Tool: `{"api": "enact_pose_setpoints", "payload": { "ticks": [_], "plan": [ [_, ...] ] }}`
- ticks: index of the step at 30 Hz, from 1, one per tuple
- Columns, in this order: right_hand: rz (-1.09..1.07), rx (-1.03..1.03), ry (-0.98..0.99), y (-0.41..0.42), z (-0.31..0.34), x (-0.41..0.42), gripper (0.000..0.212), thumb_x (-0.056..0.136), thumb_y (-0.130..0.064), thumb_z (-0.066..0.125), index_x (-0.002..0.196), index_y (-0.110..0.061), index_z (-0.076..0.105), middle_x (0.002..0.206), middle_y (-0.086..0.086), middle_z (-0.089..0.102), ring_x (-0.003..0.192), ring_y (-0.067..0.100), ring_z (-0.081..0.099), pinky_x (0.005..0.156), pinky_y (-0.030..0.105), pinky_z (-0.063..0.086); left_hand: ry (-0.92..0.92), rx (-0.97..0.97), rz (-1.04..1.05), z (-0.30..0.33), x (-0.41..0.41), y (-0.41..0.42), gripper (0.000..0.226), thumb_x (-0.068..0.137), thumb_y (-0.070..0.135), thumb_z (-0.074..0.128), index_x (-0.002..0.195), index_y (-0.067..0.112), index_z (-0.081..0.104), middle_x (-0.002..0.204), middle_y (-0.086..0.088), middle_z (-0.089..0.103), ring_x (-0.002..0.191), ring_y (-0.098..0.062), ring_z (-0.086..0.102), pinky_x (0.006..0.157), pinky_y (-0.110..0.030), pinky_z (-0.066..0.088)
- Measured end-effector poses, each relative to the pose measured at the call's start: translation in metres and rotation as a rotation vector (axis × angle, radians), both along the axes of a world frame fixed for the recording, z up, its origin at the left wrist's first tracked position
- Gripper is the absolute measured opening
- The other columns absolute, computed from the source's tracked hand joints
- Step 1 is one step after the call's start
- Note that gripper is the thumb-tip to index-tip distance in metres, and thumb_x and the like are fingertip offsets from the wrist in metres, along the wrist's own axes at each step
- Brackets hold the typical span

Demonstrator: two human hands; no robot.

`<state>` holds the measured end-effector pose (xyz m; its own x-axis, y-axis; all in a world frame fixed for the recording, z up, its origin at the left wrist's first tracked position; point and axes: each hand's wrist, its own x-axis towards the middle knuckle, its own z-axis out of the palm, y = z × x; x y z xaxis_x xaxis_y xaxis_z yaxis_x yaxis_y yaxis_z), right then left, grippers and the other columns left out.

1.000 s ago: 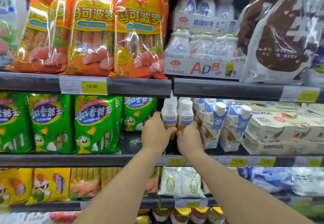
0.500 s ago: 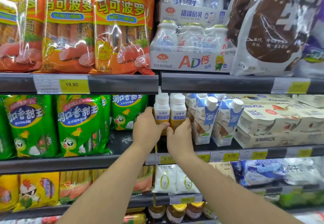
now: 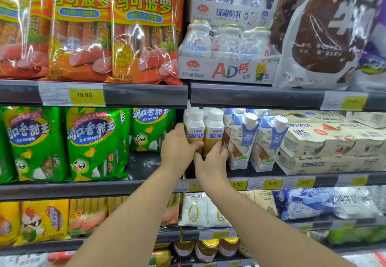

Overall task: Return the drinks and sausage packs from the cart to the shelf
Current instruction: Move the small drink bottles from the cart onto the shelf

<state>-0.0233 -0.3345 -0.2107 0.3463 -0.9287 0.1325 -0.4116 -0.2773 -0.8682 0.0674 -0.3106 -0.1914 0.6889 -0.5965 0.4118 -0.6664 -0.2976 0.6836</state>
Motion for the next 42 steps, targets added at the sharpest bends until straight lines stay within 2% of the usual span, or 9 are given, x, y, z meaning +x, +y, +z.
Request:
{"api": "enact_pose_setpoints", "payload": {
  "ticks": [6, 14, 19, 23, 27, 33, 36, 39, 42],
  "plan": [
    [0.034, 0.013, 0.021, -0.001, 0.001, -0.004, 0.075, 0.096, -0.026, 0.055, 0.155, -0.007, 0.013, 0.156, 0.011, 0.019, 0.145, 0.028, 0.022, 0.122, 0.039, 0.021, 0.004, 0.002, -0.016, 0.002, 0.004, 0.005, 0.049, 0.073, 0.039, 0.084, 0.107, 0.014, 0.061, 0.104, -0.003, 0.072, 0.098, -0.024, 0.065, 0.084, -0.044, 0.056],
    [0.051, 0.033, 0.053, 0.001, 0.003, -0.009, 0.061, 0.095, -0.028, 0.056, 0.146, -0.008, 0.029, 0.151, 0.009, 0.027, 0.139, 0.024, 0.032, 0.118, 0.044, 0.030, 0.013, 0.021, -0.033, 0.004, 0.002, 0.011, 0.047, 0.077, 0.035, 0.082, 0.112, 0.013, 0.061, 0.108, -0.003, 0.071, 0.102, -0.022, 0.065, 0.084, -0.037, 0.055],
    [0.062, 0.012, 0.176, 0.004, 0.010, -0.017, 0.048, 0.098, -0.030, 0.053, 0.136, -0.003, 0.041, 0.144, 0.011, 0.035, 0.133, 0.025, 0.038, 0.114, 0.040, 0.034, 0.046, 0.098, -0.049, 0.006, 0.000, 0.016, 0.062, 0.075, 0.036, 0.084, 0.122, 0.009, 0.055, 0.116, -0.007, 0.068, 0.111, -0.025, 0.063, 0.083, -0.030, 0.048],
    [0.075, -0.068, 0.288, 0.005, 0.018, -0.028, 0.040, 0.098, -0.035, 0.052, 0.122, -0.003, 0.052, 0.128, 0.012, 0.048, 0.115, 0.027, 0.052, 0.100, 0.039, 0.046, 0.011, 0.231, -0.038, 0.014, -0.003, 0.035, 0.070, 0.081, 0.041, 0.078, 0.133, 0.004, 0.048, 0.128, -0.013, 0.061, 0.120, -0.029, 0.057, 0.090, -0.035, 0.047],
    [0.171, -0.155, 0.296, 0.017, 0.028, -0.046, 0.034, 0.099, -0.036, 0.051, 0.114, -0.006, 0.057, 0.116, 0.011, 0.056, 0.098, 0.022, 0.056, 0.082, 0.032, 0.045, -0.022, 0.425, -0.082, 0.027, -0.007, 0.058, 0.053, 0.093, 0.040, 0.060, 0.133, 0.008, 0.048, 0.131, -0.013, 0.058, 0.120, -0.031, 0.055, 0.097, -0.043, 0.049],
    [0.305, -0.365, 0.488, 0.027, 0.051, -0.103, 0.041, 0.099, -0.033, 0.053, 0.133, -0.009, 0.052, 0.130, 0.009, 0.051, 0.119, 0.027, 0.053, 0.098, 0.037, 0.046, -0.261, 0.787, -0.195, 0.047, -0.046, 0.080, 0.055, 0.093, 0.045, 0.049, 0.134, 0.009, 0.047, 0.132, -0.015, 0.054, 0.123, -0.035, 0.049, 0.106, -0.047, 0.038],
    [0.261, -0.432, 0.553, 0.023, 0.053, -0.155, 0.042, 0.097, -0.028, 0.055, 0.136, -0.011, 0.050, 0.132, 0.008, 0.049, 0.121, 0.027, 0.051, 0.099, 0.037, 0.045, -0.369, 0.813, -0.253, 0.056, -0.089, 0.076, 0.051, 0.095, 0.045, 0.052, 0.128, 0.008, 0.048, 0.133, -0.015, 0.053, 0.122, -0.036, 0.050, 0.102, -0.049, 0.043],
    [0.182, -0.483, 0.700, 0.011, 0.050, -0.223, 0.043, 0.096, -0.024, 0.053, 0.136, -0.008, 0.048, 0.136, 0.013, 0.046, 0.122, 0.032, 0.049, 0.099, 0.042, 0.045, -0.455, 0.860, -0.331, 0.061, -0.150, 0.065, 0.062, 0.098, 0.046, 0.049, 0.145, 0.009, 0.035, 0.145, -0.013, 0.044, 0.129, -0.035, 0.046, 0.104, -0.048, 0.042],
    [0.111, -0.476, 0.816, -0.001, 0.043, -0.303, 0.051, 0.092, -0.027, 0.058, 0.138, -0.007, 0.046, 0.143, 0.016, 0.044, 0.131, 0.034, 0.043, 0.106, 0.043, 0.040, -0.526, 0.887, -0.435, 0.059, -0.222, 0.050, 0.065, 0.099, 0.047, 0.048, 0.148, 0.007, 0.032, 0.146, -0.014, 0.042, 0.127, -0.034, 0.047, 0.101, -0.048, 0.045]
  ]
}}
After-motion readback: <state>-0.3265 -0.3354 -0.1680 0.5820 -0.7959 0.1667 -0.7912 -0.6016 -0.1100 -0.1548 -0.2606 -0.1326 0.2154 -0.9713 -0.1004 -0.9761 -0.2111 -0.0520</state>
